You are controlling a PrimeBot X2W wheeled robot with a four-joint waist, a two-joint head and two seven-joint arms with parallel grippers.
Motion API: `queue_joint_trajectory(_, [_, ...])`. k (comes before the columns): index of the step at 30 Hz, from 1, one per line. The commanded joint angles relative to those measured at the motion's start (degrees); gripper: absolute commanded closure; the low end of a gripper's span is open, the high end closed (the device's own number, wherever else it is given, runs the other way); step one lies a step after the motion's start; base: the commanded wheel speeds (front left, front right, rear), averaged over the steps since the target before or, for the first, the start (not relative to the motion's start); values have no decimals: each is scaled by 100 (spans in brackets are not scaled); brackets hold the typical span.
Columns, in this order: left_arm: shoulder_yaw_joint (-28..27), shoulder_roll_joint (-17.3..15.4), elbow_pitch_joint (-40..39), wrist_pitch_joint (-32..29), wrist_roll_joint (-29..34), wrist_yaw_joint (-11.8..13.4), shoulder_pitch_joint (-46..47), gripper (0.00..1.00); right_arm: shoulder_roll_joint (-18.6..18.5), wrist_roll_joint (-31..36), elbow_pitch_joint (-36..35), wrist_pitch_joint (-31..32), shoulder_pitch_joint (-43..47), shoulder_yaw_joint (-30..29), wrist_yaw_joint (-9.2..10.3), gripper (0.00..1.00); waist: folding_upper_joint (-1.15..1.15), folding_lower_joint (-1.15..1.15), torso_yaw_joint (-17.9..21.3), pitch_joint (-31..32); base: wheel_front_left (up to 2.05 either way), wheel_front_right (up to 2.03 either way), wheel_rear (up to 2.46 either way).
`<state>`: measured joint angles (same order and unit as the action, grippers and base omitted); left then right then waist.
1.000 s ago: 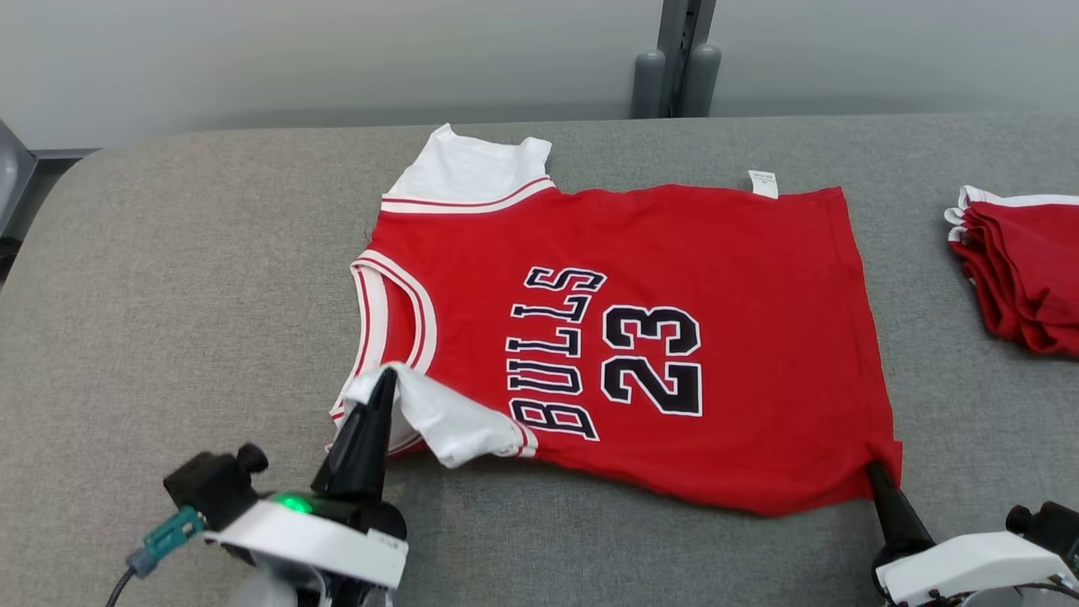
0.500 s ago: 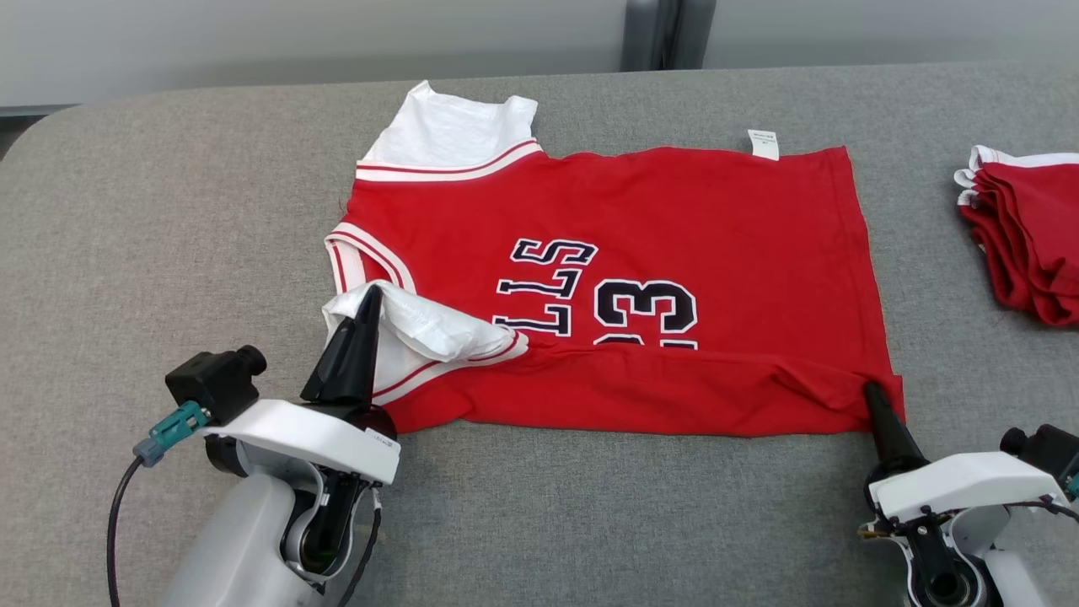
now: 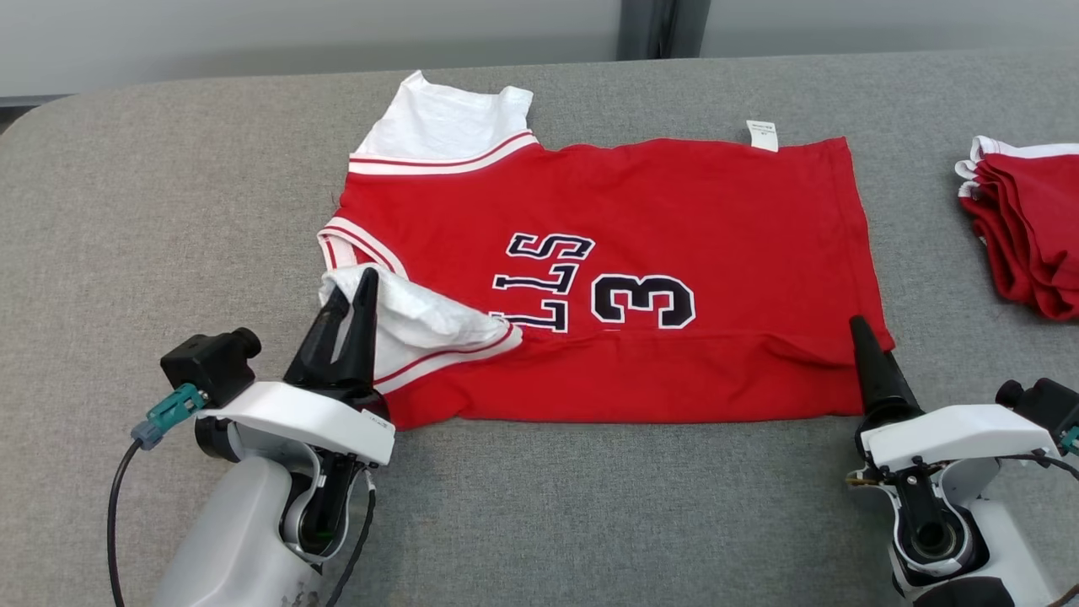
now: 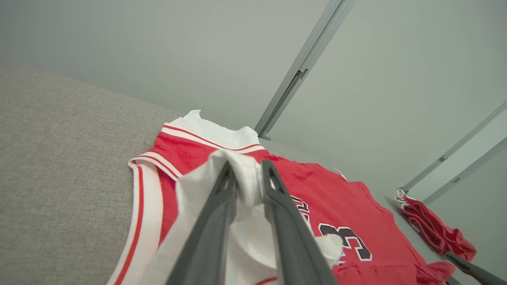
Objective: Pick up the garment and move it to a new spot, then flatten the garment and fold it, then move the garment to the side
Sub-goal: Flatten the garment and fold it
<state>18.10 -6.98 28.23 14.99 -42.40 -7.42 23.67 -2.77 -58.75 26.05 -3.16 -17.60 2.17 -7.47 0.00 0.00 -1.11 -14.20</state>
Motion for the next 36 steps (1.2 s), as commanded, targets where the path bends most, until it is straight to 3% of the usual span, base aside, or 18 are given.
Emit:
queue_joint_trajectory(1, [-52, -15, 8, 25, 40, -3, 71, 0, -29, -47, 9, -48, -84, 8, -5, 0, 0, 0, -2, 5, 0, 0, 0])
queue_joint_trajectory(13, [-363, -28, -387, 26, 174, -3, -341, 0, -31, 64, -282, -383, -219, -112, -5, 0, 0, 0, -10, 110, 0, 0, 0])
queue_joint_trajectory(21, [-607, -114, -685, 26, 195, -3, -853, 0, -109, 1544, -488, -635, 57, -498, -5, 0, 0, 0, -44, 299, 0, 0, 0])
queue_joint_trajectory(29, [-491, -376, -594, -199, 95, -3, -1408, 0, -39, 3320, -1308, -213, 762, -943, -4, 0, 0, 0, -95, 607, 0, 0, 0])
queue_joint_trajectory(36, [-314, -413, -459, -746, -47, 50, -1574, 0, -26, 3746, -1780, 125, 1199, -907, -4, 0, 0, 0, -48, 711, 0, 0, 0])
